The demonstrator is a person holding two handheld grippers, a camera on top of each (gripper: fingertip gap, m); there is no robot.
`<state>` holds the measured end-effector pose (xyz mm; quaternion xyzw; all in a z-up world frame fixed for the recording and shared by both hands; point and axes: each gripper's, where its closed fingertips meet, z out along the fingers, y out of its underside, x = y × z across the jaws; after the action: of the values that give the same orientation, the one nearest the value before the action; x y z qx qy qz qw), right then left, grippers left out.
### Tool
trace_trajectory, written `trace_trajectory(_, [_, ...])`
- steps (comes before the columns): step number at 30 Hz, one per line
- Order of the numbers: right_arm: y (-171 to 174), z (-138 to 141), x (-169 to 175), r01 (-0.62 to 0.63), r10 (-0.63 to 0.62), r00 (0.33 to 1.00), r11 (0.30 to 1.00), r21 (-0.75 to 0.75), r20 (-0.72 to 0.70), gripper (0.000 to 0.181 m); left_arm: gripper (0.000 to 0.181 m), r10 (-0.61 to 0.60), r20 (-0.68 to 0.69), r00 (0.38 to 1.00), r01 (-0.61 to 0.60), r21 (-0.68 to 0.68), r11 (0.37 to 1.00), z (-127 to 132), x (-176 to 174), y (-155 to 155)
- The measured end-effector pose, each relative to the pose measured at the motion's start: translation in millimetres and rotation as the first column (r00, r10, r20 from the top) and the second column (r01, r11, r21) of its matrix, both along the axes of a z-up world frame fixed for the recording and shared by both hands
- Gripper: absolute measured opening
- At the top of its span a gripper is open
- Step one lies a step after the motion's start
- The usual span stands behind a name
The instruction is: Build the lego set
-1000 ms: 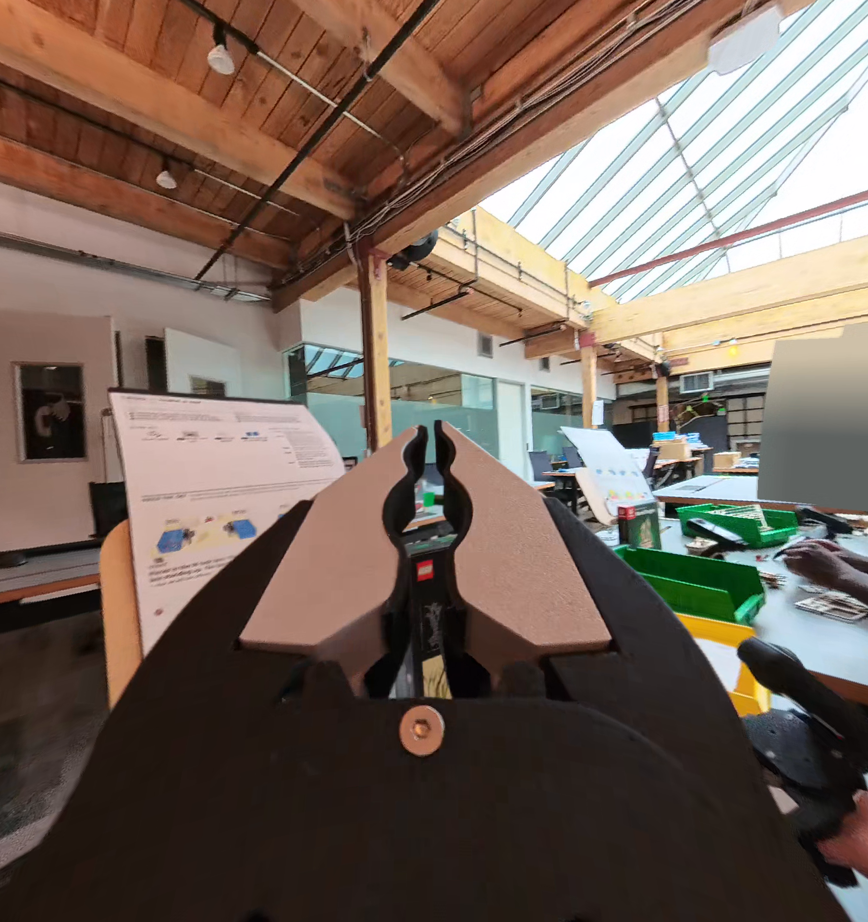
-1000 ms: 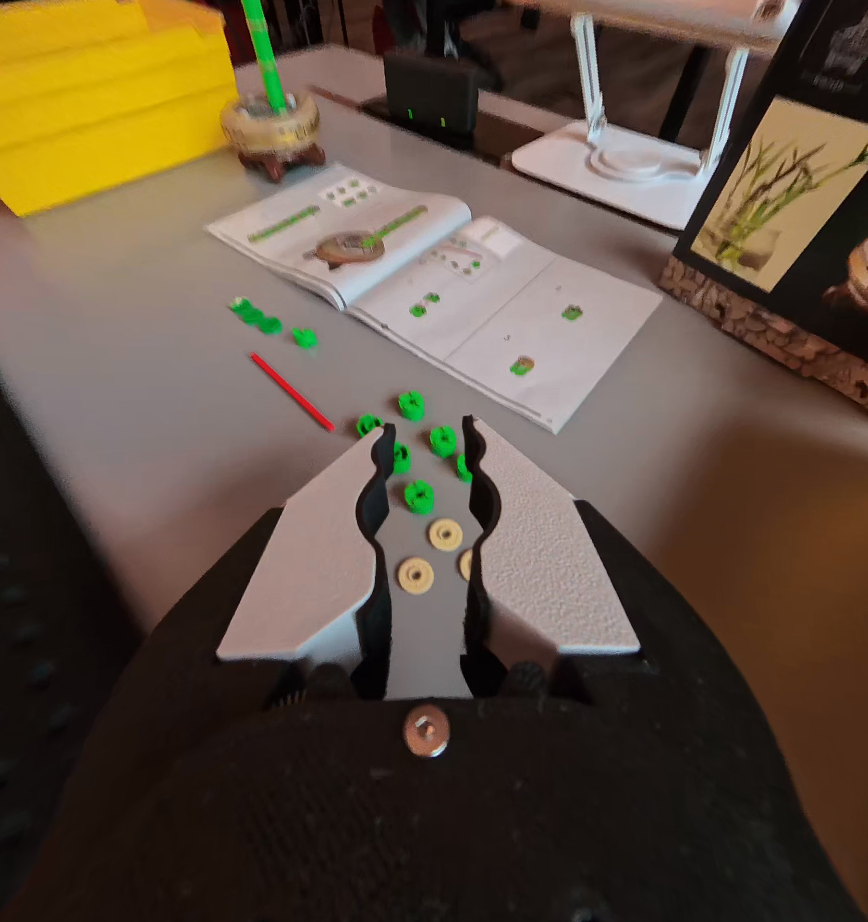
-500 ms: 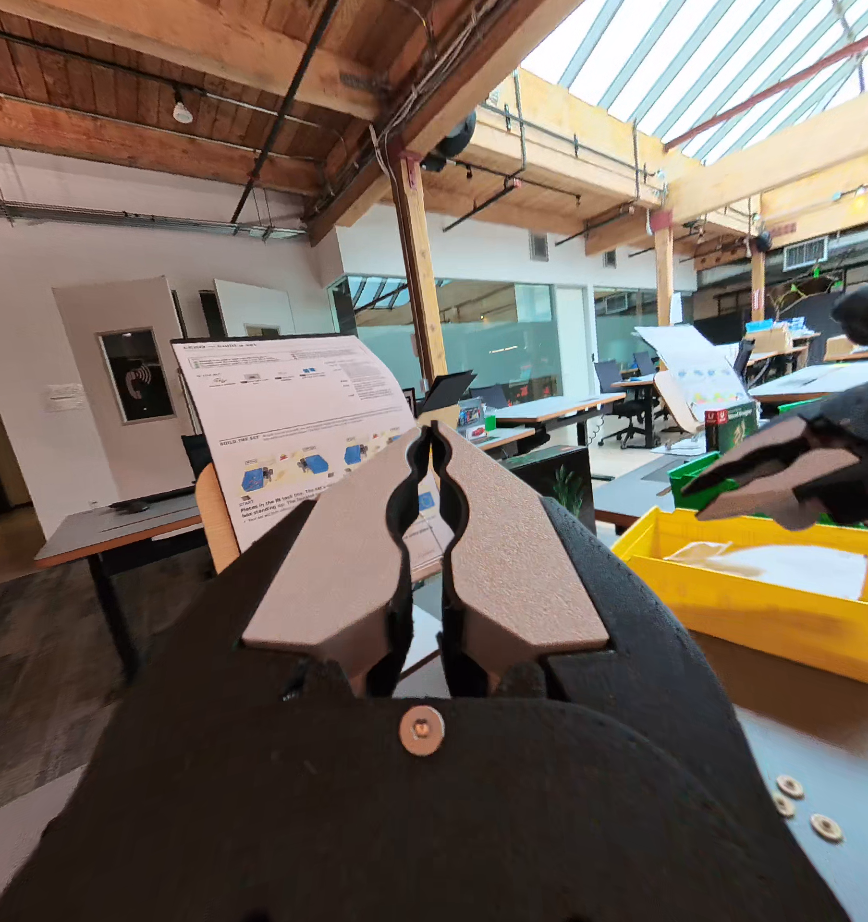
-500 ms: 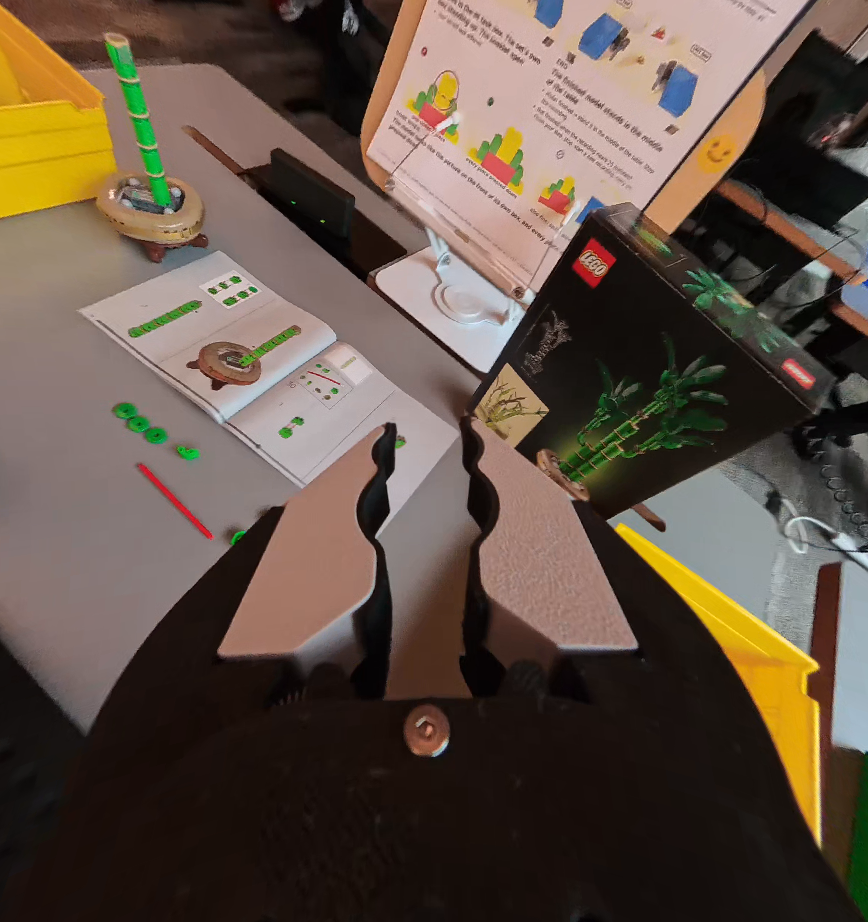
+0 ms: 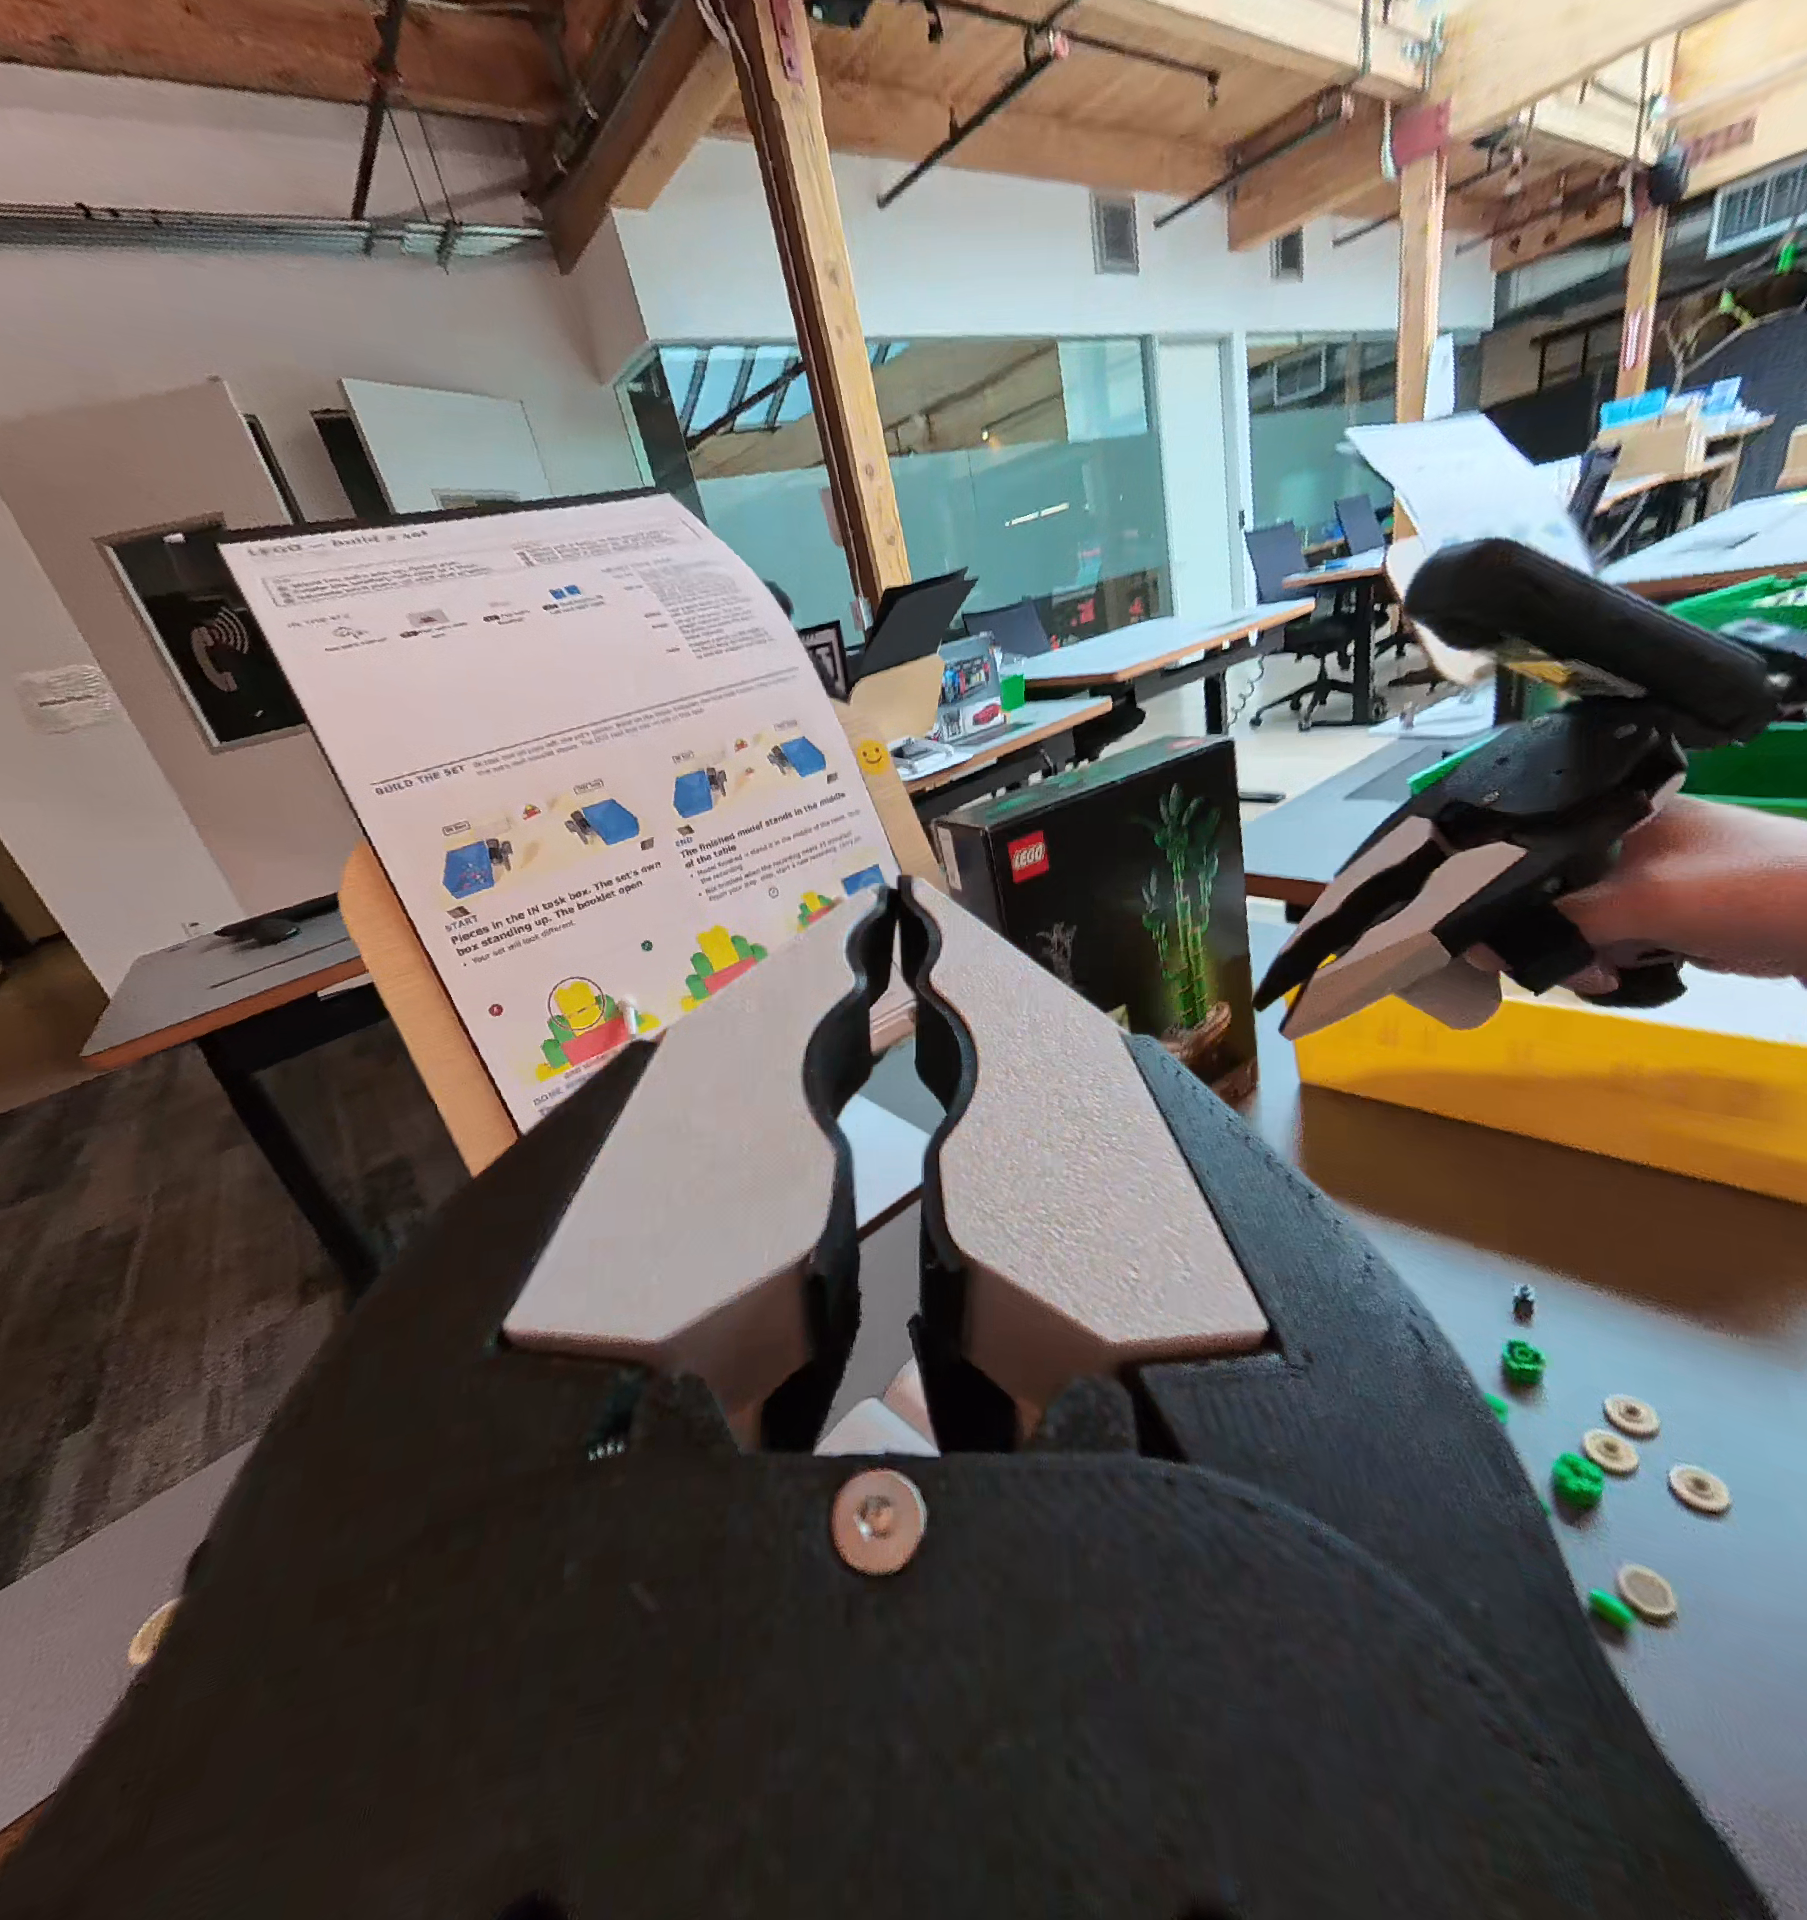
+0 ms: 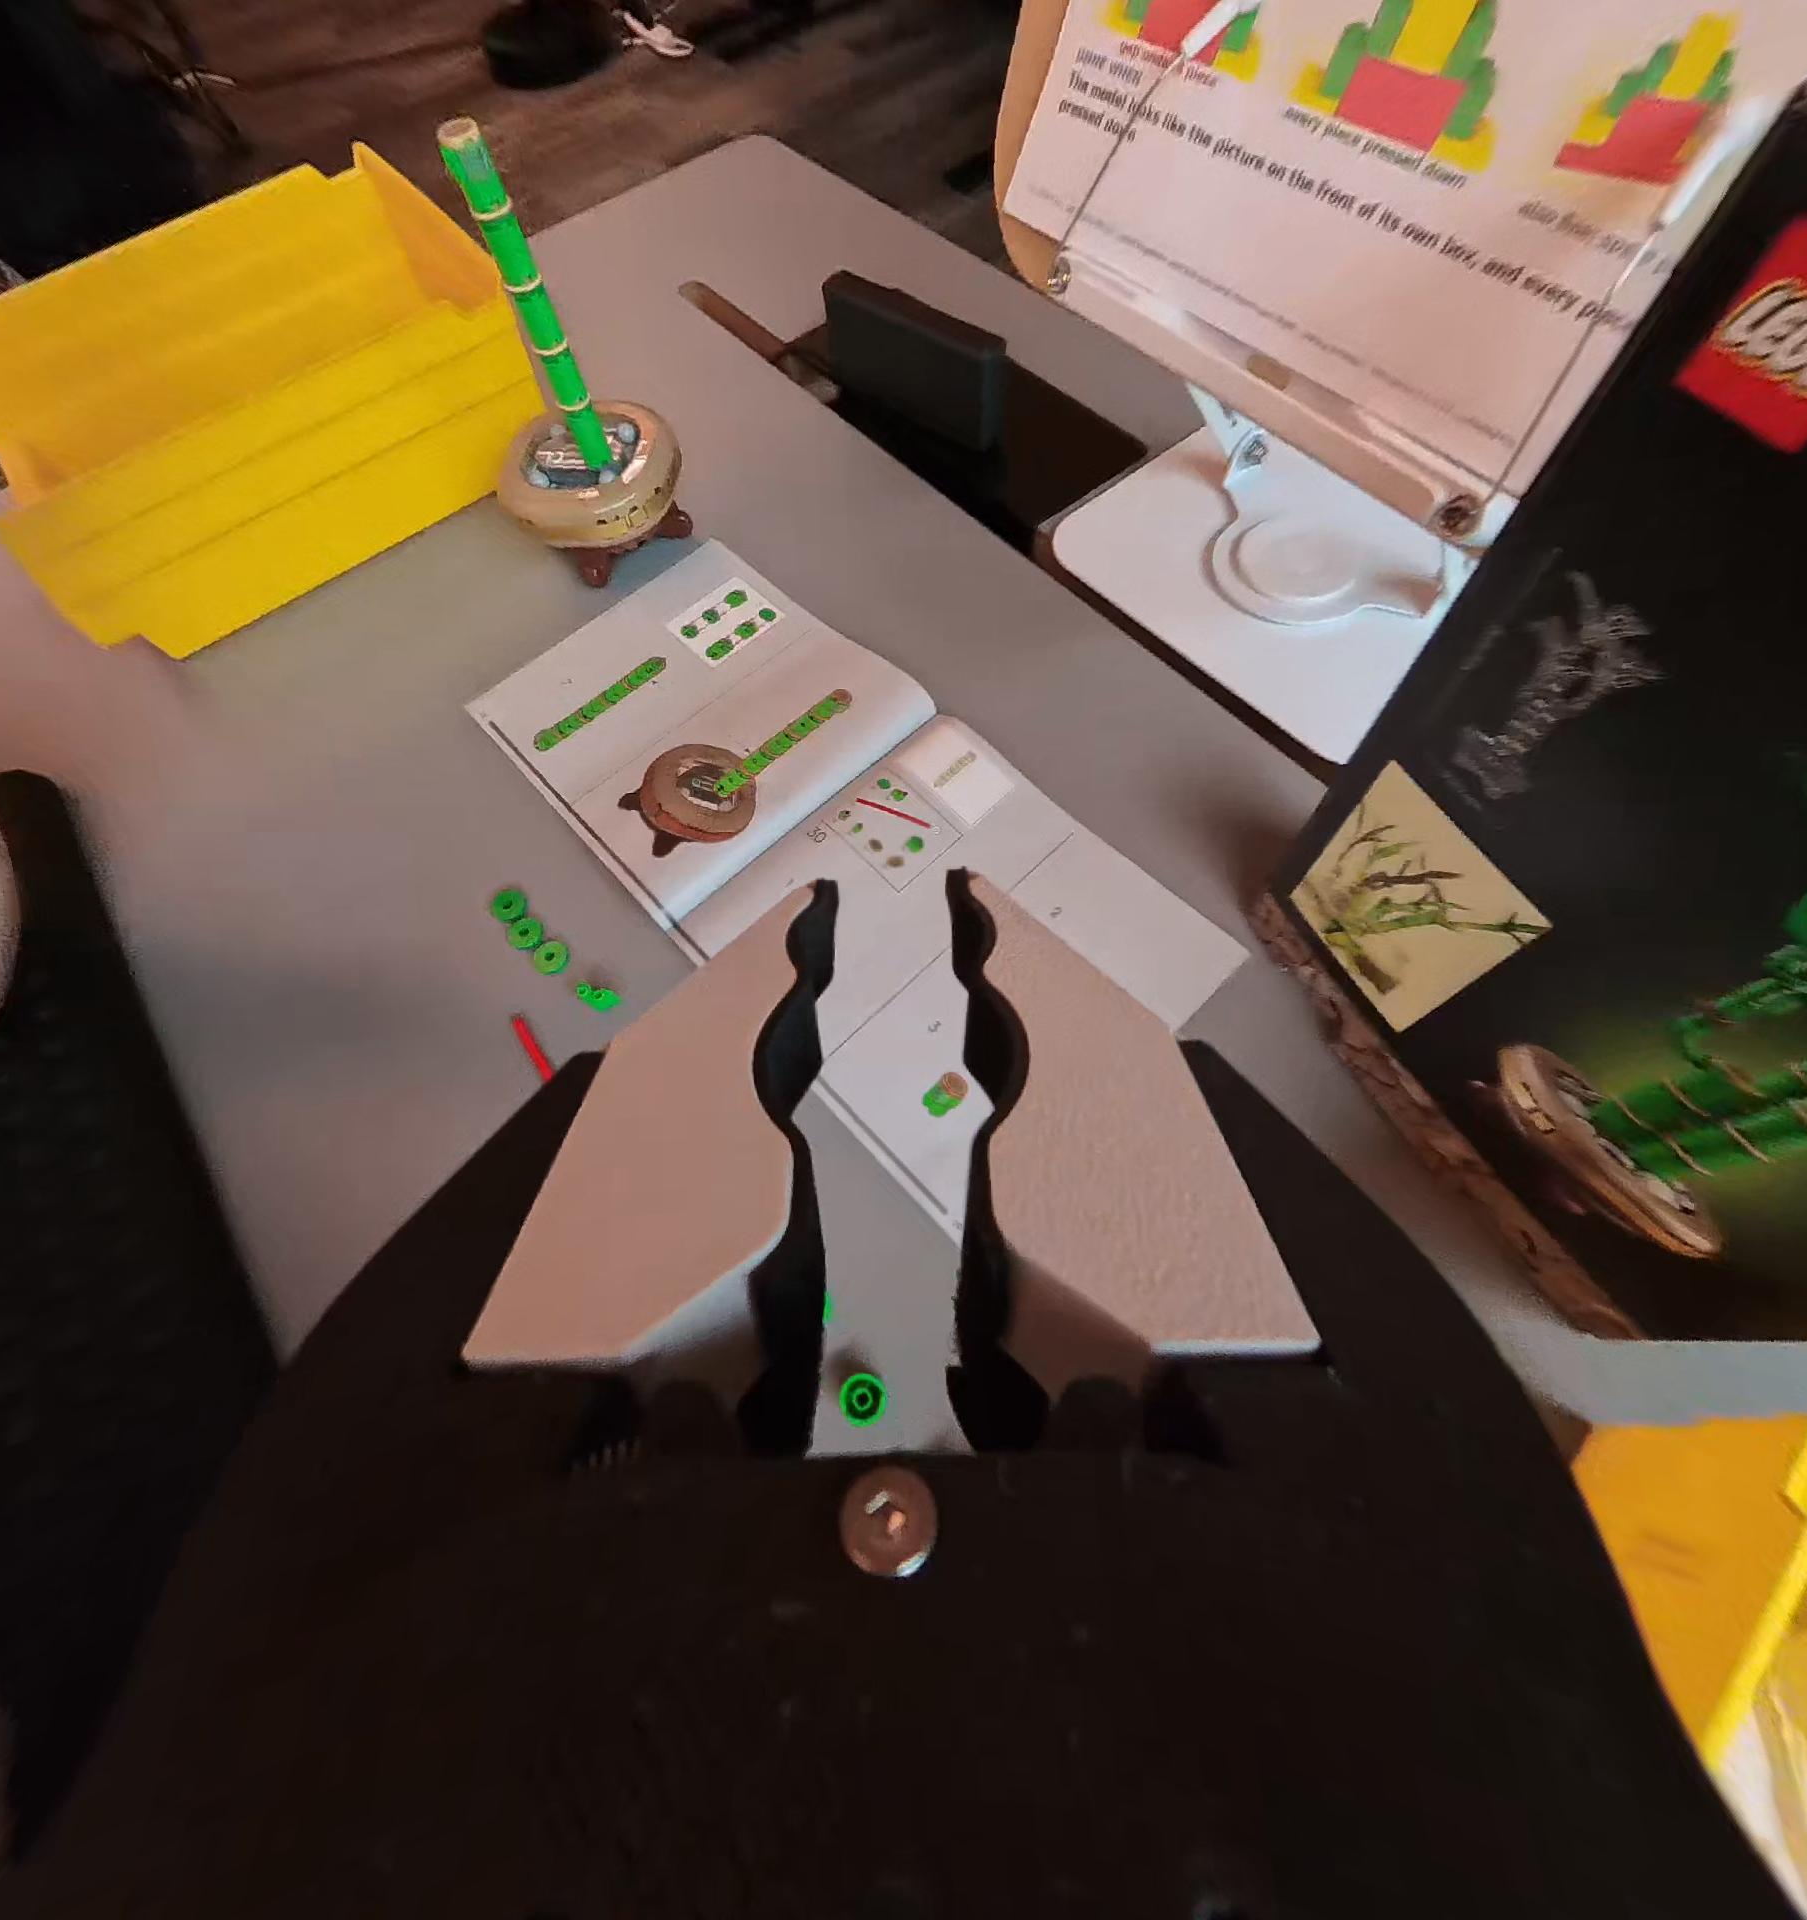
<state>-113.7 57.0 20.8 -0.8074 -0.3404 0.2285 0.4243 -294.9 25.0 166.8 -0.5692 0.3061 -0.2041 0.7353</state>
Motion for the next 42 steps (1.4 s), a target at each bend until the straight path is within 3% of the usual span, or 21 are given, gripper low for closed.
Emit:
trace_trajectory(6, [10.5, -13.9, 0.3, 0.038, -0.038, 0.995, 0.999, 0.002, 0.095, 0.022, 0.000, 0.055, -0.084, 0.995, -0.051, 0.043, 0.998, -7.2, 9.6, 1.3])
trace_trajectory(14, [19.9, 3.1, -13.6, 0.067, -0.062, 0.995, 0.996, 0.060, -0.074, 0.022, 0.000, 0.029, -0.030, 0.999, -0.028, 0.015, 0.999, -13.0, 3.0, 5.5])
trace_trajectory(20, [28.7, -15.5, -14.6, 0.074, -0.067, 0.989, 0.996, 0.046, -0.133, 0.021, 0.000, 0.004, 0.012, 1.000, -0.004, -0.024, 1.000, -16.6, -7.1, 12.4])
trace_trajectory(24, [19.6, -2.7, -14.3, 0.082, -0.076, 0.995, 0.990, 0.117, -0.058, 0.022, 0.000, -0.114, 0.042, 0.993, 0.117, -0.073, 0.991, -15.2, 7.8, 0.3])
trace_trajectory(29, [-6.0, 19.8, -17.9, 0.047, -0.063, 0.996, 0.978, 0.205, 0.071, 0.023, 0.000, -0.149, 0.020, 0.989, 0.150, -0.067, 0.986, -9.0, 12.5, -16.8])
trace_trajectory(34, [-14.2, 6.3, -7.6, 0.058, -0.080, 0.984, 0.988, 0.143, 0.157, 0.023, 0.000, -0.104, 0.007, 0.995, 0.104, -0.033, 0.994, -0.1, 0.1, -22.2])
trace_trajectory(38, [-7.7, -6.4, 4.2, 0.096, -0.117, 0.974, 0.989, 0.111, 0.194, 0.023, 0.000, -0.141, 0.023, 0.990, 0.143, -0.073, 0.987, -1.8, 1.9, -22.3])
trace_trajectory(42, [-2.0, -10.3, 12.3, 0.110, -0.132, 0.968, 0.988, 0.112, 0.214, 0.023, 0.000, -0.133, -0.048, 0.990, 0.129, -0.084, 0.988, -8.3, 6.1, -22.2])
